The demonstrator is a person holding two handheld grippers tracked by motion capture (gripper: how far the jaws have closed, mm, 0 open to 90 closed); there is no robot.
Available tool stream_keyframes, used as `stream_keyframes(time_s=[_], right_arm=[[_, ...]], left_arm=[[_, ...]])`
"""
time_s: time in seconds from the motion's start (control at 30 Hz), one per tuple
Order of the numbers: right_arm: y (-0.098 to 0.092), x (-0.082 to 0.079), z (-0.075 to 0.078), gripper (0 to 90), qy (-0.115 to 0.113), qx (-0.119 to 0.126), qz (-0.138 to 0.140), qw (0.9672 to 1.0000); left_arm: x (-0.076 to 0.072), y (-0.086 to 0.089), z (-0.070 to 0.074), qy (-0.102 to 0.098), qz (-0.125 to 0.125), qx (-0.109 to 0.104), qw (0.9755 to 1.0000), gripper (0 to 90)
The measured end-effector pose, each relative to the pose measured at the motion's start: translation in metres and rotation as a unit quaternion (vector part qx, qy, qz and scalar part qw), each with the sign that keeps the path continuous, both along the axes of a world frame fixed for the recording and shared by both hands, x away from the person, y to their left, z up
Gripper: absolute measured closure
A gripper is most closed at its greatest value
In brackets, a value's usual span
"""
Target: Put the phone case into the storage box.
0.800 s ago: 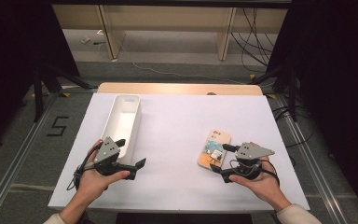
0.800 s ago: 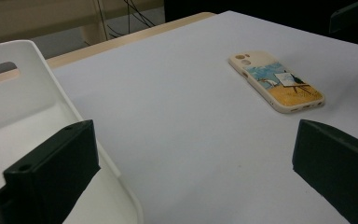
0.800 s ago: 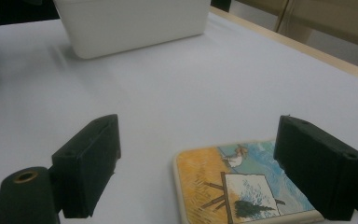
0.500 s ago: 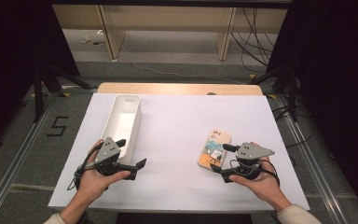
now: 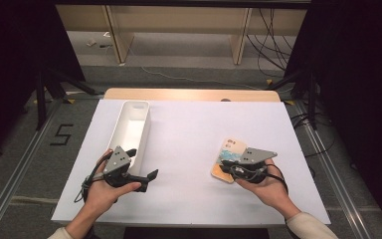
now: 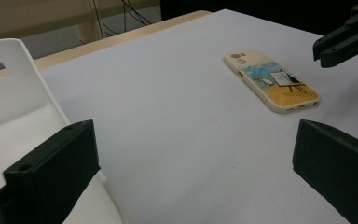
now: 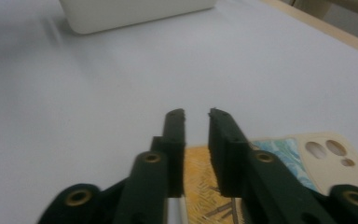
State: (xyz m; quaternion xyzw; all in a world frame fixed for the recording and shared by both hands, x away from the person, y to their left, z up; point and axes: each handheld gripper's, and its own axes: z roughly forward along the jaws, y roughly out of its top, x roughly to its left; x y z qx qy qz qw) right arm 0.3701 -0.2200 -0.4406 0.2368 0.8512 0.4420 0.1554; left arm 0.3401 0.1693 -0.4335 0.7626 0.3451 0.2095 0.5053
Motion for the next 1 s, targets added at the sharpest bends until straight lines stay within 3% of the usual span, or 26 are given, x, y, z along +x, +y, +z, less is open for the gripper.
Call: stream_keyframes(time_s=[0.07, 0.3, 0.53, 0.8, 1.0], right_arm=[[0.006, 0.003, -0.001, 89.8, 0.003, -0.014, 0.001, 0.9999], [0.027, 0.025, -0.008, 90.0, 0.019, -0.042, -0.010, 0.9989], [0.037, 0.042, -0.014, 90.0, 0.038, -0.046, -0.020, 0.9980], [0.042, 0.049, -0.022, 90.0, 0.059, -0.065, -0.030, 0.9957], [0.040, 0.056, -0.025, 90.0, 0.072, -0.063, -0.045, 0.9944]], left_arm=[[0.000, -0.001, 0.000, 0.003, 0.002, -0.004, 1.0000, 0.0], [0.000, -0.001, 0.000, 0.002, 0.004, 0.002, 1.0000, 0.0], [0.001, -0.001, -0.002, 0.004, 0.004, 0.004, 1.0000, 0.0], [0.001, -0.002, -0.003, 0.005, 0.004, 0.008, 0.9999, 0.0], [0.001, -0.001, -0.003, 0.005, 0.003, 0.007, 1.0000, 0.0]])
